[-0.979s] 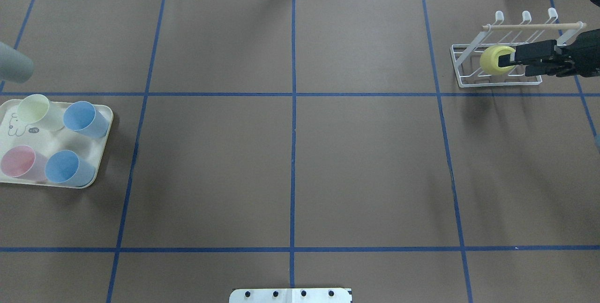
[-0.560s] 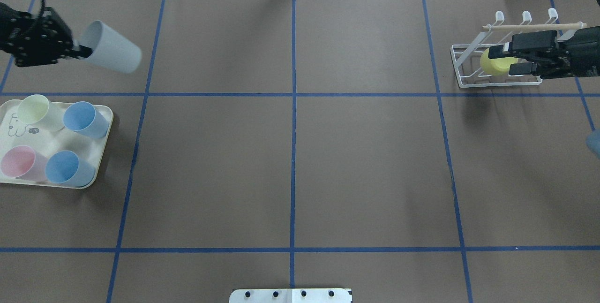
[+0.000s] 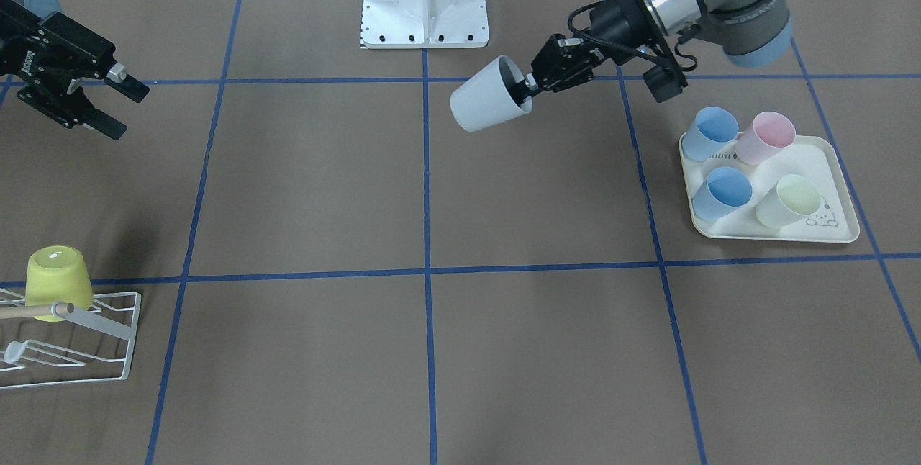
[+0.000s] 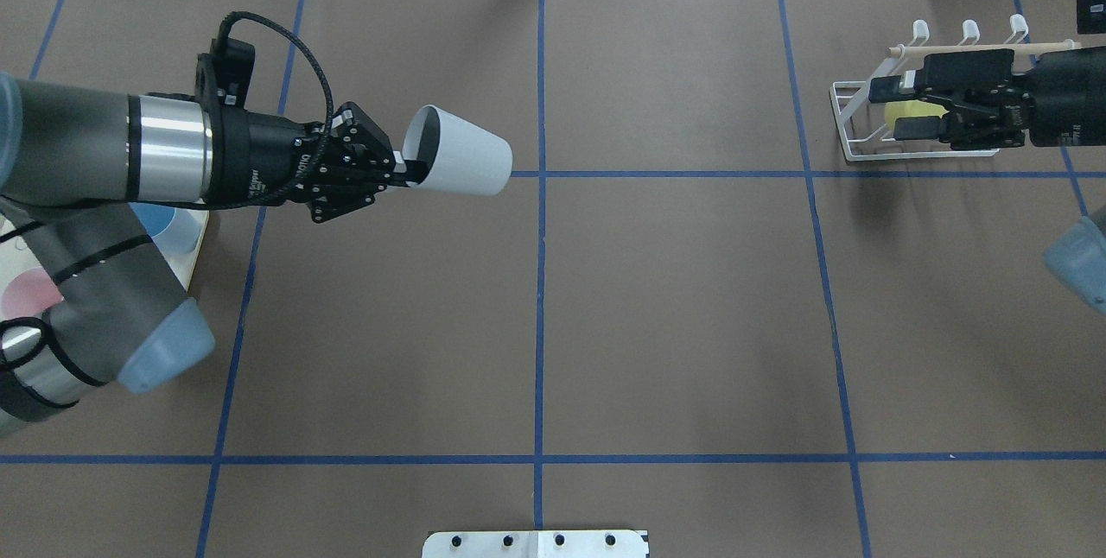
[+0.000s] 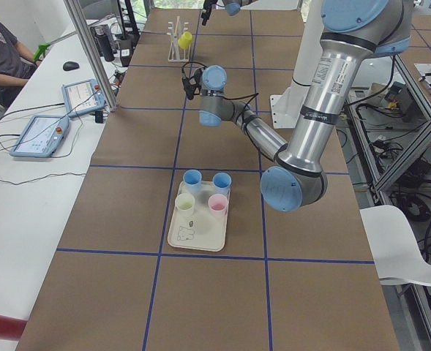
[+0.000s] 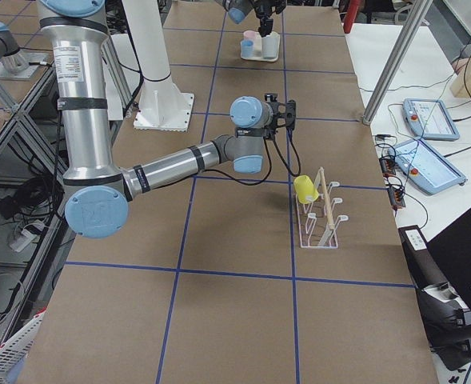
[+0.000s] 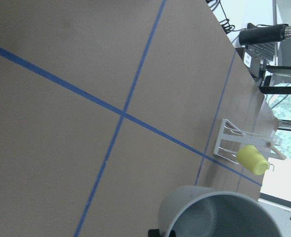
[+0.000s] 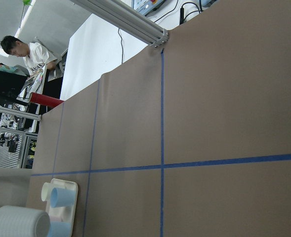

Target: Transfer IKEA cup to right arm and place on rack

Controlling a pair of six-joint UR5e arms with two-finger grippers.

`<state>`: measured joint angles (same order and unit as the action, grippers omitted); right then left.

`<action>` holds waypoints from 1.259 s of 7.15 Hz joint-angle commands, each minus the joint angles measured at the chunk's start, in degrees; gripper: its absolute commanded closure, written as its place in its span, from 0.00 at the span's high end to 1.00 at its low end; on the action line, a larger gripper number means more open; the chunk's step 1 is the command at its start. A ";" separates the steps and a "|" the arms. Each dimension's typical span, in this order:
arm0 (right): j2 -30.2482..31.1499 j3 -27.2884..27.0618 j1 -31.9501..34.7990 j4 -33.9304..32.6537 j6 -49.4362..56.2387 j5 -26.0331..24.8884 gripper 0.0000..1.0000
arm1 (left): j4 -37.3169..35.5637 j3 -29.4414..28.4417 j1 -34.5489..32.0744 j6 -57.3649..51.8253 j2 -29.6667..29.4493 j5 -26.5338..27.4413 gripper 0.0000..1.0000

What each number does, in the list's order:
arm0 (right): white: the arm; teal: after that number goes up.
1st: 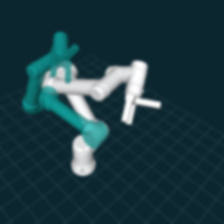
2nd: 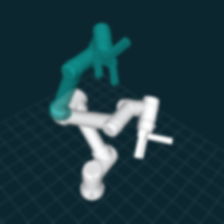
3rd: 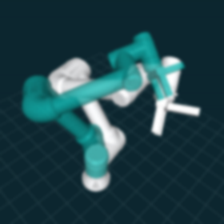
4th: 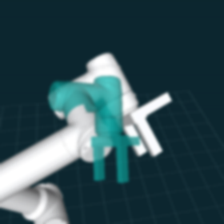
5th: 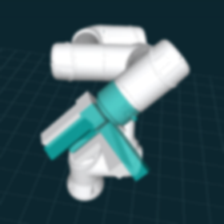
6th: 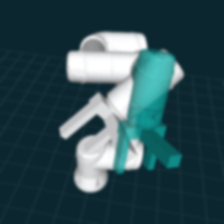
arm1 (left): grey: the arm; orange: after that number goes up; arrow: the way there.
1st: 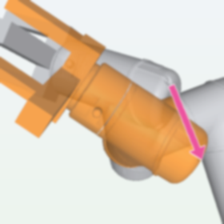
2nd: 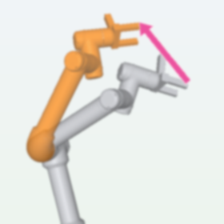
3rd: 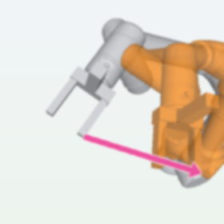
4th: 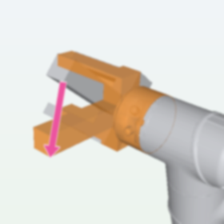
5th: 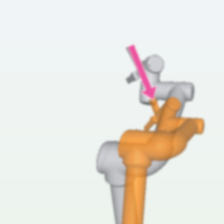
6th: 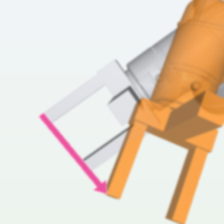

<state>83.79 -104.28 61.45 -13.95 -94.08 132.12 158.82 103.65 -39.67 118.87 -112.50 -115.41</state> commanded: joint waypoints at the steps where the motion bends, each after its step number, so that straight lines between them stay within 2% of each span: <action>1: -2.40 0.30 -1.50 5.74 -7.57 -1.42 0.98 | 7.88 -0.99 7.82 7.59 -3.85 11.13 0.00; 2: -2.40 0.48 -3.51 9.43 -12.39 -4.48 0.98 | 12.69 -2.21 9.85 10.65 -4.48 15.09 0.00; 3: -2.40 0.48 -7.53 14.60 -16.53 -10.16 0.98 | 18.92 -4.84 11.78 13.03 -5.44 16.96 0.00; 4: -2.40 0.48 -10.10 17.70 -18.14 -12.22 0.98 | 21.33 -6.08 12.93 13.84 -6.23 18.37 0.00; 6: -4.58 0.30 -12.31 20.36 -20.25 -13.03 0.98 | 21.62 -6.09 16.45 15.52 -8.69 21.80 0.00; 7: -6.34 0.39 -12.75 20.45 -24.00 -13.64 0.98 | 21.62 -6.09 16.72 15.60 -8.79 21.81 0.00; 9: -6.62 0.39 -15.20 22.90 -24.13 -15.91 0.98 | 21.62 -6.09 16.73 15.60 -8.79 21.81 0.00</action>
<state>77.52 -103.90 47.77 7.63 -117.64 117.83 180.42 97.57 -23.04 134.40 -121.22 -93.67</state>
